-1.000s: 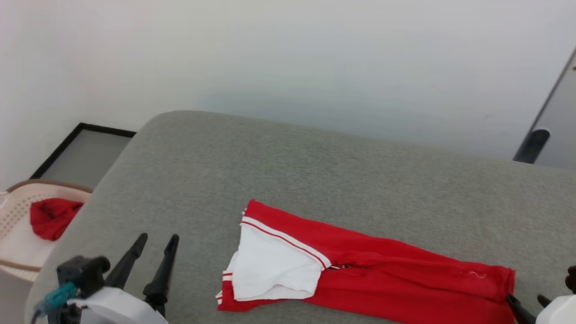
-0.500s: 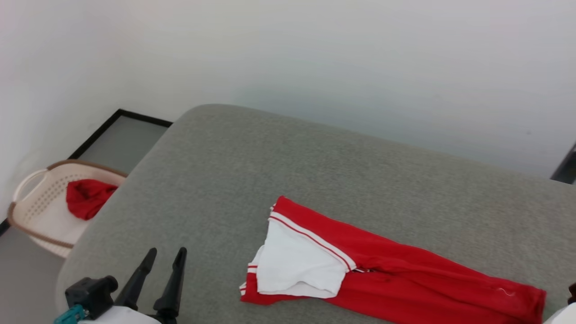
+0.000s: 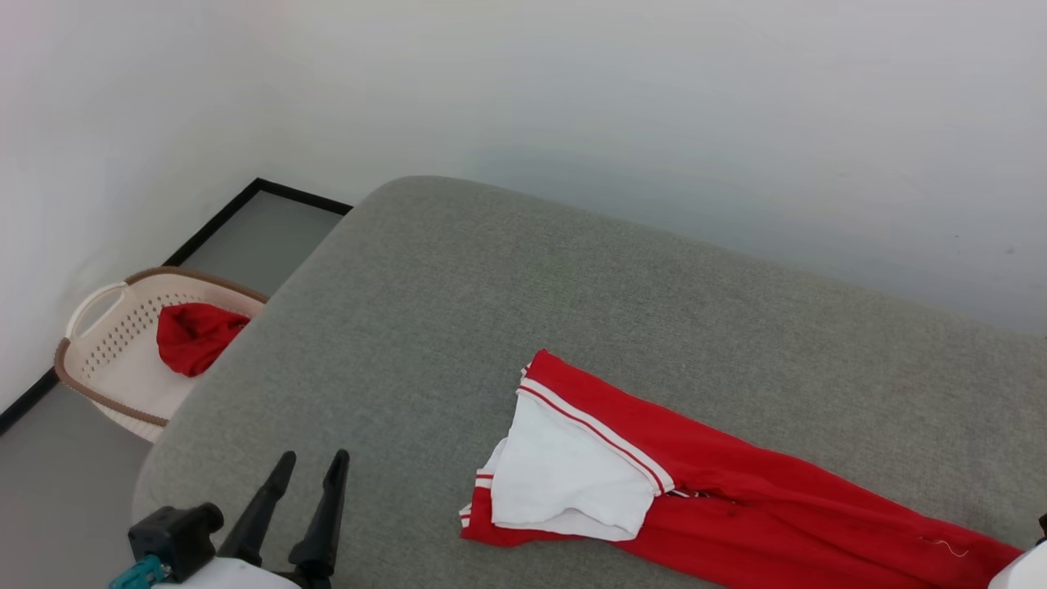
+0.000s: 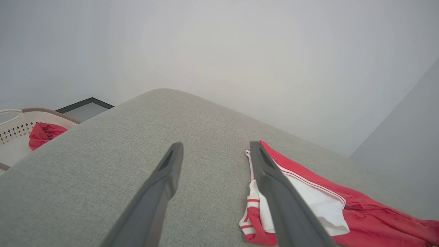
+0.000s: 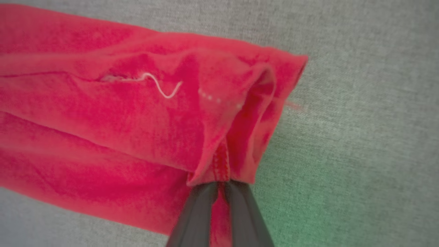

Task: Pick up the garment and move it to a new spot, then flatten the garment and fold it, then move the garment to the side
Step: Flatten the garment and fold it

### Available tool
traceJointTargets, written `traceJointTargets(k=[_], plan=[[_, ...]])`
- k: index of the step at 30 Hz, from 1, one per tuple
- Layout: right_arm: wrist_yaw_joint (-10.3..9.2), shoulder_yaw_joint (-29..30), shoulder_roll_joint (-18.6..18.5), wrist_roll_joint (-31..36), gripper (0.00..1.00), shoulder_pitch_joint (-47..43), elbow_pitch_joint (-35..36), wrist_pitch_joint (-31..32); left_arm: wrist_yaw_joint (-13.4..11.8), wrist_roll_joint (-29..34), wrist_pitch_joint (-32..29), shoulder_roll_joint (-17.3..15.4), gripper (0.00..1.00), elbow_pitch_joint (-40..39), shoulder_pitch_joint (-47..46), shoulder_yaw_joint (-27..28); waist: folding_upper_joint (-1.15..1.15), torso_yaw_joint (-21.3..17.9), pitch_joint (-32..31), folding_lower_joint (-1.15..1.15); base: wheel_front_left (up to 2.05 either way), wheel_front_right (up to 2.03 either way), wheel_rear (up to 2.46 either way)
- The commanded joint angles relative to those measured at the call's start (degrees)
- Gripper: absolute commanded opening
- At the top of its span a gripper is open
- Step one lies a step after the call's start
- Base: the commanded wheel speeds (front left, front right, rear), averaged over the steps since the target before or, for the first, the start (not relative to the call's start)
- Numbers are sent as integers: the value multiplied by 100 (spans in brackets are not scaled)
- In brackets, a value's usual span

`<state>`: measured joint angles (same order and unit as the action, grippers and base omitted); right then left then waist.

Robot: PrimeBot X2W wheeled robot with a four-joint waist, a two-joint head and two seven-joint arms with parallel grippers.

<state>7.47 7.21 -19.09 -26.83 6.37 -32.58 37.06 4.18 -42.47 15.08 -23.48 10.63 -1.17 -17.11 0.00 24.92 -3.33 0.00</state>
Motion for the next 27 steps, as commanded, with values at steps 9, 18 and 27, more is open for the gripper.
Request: traceJointTargets(k=[9,18,27], plan=[[-3,208,-610,-35,0,203,-150,-83,117,29,6,161,100,30,34,171,0,-165,69,0,0,0,0],[-2,674,-1024,42,0,229,25,35,174,68,6,244,100,95,-12,231,0,-416,129,0,0,0,0],[0,201,-821,-906,0,-24,1537,594,189,-49,-15,230,100,201,119,279,0,-600,-43,0,0,0,0]])
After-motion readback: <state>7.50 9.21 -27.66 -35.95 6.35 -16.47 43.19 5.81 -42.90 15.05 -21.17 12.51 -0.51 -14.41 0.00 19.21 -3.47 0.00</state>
